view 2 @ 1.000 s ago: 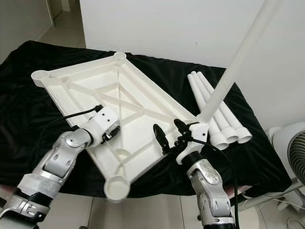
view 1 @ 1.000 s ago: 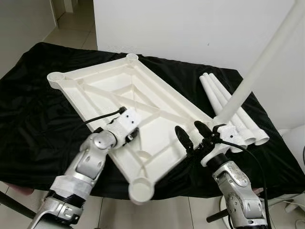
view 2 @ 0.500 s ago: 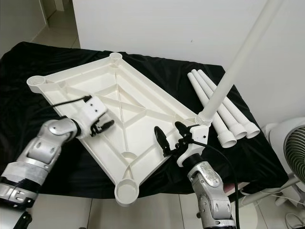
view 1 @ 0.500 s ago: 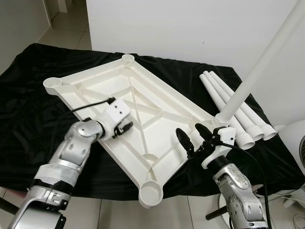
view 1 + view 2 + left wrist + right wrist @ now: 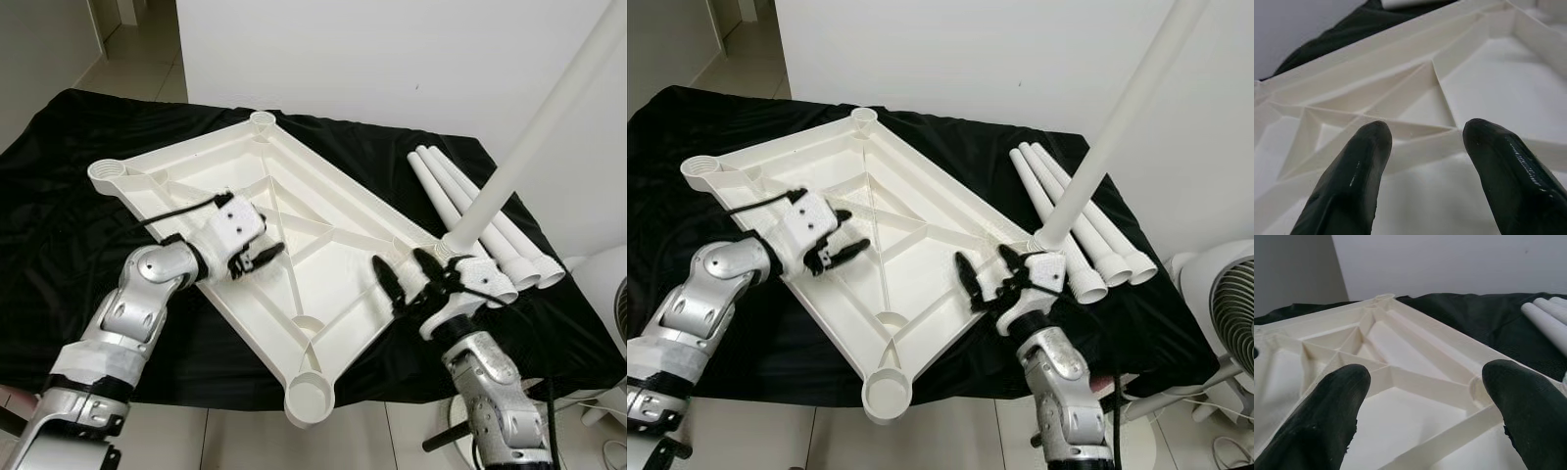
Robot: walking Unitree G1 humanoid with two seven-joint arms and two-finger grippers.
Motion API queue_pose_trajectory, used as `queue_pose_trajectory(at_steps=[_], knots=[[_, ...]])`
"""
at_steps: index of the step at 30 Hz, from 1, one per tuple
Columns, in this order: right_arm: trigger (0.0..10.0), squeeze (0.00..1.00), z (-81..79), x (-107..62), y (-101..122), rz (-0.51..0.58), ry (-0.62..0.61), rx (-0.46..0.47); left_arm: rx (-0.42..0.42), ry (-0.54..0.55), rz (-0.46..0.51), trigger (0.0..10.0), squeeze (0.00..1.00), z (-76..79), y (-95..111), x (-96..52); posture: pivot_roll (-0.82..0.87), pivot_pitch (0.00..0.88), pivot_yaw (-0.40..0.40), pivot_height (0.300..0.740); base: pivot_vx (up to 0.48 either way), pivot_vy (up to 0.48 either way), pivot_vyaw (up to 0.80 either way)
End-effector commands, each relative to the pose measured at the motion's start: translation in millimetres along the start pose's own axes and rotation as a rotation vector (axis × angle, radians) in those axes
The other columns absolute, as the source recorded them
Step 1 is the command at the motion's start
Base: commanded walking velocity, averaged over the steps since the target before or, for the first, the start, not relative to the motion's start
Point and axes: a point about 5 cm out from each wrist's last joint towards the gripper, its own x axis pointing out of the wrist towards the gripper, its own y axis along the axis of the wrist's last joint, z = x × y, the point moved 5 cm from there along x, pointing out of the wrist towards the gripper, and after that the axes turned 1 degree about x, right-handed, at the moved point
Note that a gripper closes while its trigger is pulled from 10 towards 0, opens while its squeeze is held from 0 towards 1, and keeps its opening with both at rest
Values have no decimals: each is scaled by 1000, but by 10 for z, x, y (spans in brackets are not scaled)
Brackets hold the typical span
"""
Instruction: Building children table
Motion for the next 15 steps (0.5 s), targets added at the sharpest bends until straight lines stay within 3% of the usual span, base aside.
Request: queue_pose_trajectory(at_steps=[1, 2, 9, 10, 11, 15], knots=[[10000, 0, 45, -13, -28, -10, -14, 0, 7, -69, 10, 10000, 482, 84, -16, -7, 56, 60, -120, 740, 0, 0, 0], [10000, 0, 55, -17, -26, -11, -14, -2, -7, -102, 4, 10000, 1000, 97, -46, -32, 57, 59, -119, 740, 0, 0, 0], [10000, 0, 101, -29, -18, -19, -11, -24, 22, -223, -26, 10000, 1000, 142, -111, -140, 56, 61, -121, 740, 0, 0, 0], [10000, 0, 110, -28, -10, -20, -10, -29, 55, -257, -40, 10000, 180, 192, -138, -156, 57, 62, -122, 740, 0, 0, 0], [10000, 0, 119, -25, -5, -20, -10, -33, 70, -293, -52, 10000, 0, 239, -166, -169, 59, 62, -123, 740, 0, 0, 0], [10000, 0, 127, -20, -2, -22, -6, -42, 65, -380, -55, 10000, 0, 349, -190, -213, 57, 60, -120, 740, 0, 0, 0]])
